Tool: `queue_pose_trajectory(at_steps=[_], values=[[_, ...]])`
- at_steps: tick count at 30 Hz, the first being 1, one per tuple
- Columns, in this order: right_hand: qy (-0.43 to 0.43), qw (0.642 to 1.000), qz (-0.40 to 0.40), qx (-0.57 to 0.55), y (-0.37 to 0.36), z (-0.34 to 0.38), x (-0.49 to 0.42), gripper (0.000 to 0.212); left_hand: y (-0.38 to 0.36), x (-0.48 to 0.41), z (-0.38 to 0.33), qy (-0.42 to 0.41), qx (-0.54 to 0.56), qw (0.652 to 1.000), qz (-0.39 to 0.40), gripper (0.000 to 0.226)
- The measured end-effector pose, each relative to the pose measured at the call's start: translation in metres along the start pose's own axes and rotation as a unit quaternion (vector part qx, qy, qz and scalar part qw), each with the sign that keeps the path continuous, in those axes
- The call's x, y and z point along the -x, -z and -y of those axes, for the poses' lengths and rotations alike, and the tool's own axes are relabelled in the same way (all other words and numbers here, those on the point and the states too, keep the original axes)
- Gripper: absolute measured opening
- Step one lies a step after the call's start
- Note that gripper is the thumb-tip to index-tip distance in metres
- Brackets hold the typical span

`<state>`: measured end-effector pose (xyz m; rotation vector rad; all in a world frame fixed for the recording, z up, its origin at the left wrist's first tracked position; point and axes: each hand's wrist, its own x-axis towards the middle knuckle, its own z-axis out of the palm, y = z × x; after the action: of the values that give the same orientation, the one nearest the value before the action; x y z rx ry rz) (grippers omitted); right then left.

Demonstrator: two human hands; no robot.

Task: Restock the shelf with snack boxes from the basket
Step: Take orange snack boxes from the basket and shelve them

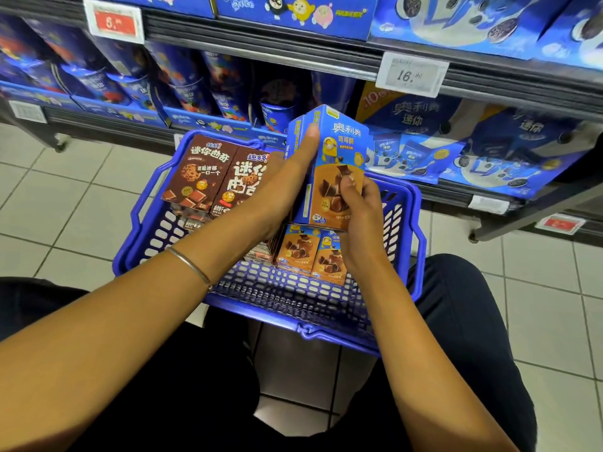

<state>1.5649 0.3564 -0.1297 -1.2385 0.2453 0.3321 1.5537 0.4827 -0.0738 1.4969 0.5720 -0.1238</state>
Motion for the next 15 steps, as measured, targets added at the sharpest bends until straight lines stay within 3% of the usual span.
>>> queue_pose_trajectory(at_steps=[2,5,9,12,15], values=[[0.013,1.0,0.019,0.017,-0.001,0.004,0.002,0.024,0.0,0.003,0.002,-0.03,-0.018,0.999,-0.008,0.043],[0.031,0.999,0.029,0.028,-0.002,0.008,0.001,0.029,0.002,0.003,0.003,-0.041,-0.013,0.999,-0.025,0.082],[-0.039,0.999,-0.002,-0.021,0.008,-0.008,-0.018,0.047,0.005,0.003,0.001,-0.033,0.008,0.998,-0.048,0.078],[-0.144,0.981,-0.071,0.11,0.021,-0.048,-0.036,0.043,0.008,0.006,0.001,-0.03,0.006,0.999,-0.044,0.074],[-0.235,0.934,-0.053,0.263,0.023,-0.096,-0.049,0.049,0.01,0.01,0.0,-0.03,0.012,0.999,-0.038,0.07]])
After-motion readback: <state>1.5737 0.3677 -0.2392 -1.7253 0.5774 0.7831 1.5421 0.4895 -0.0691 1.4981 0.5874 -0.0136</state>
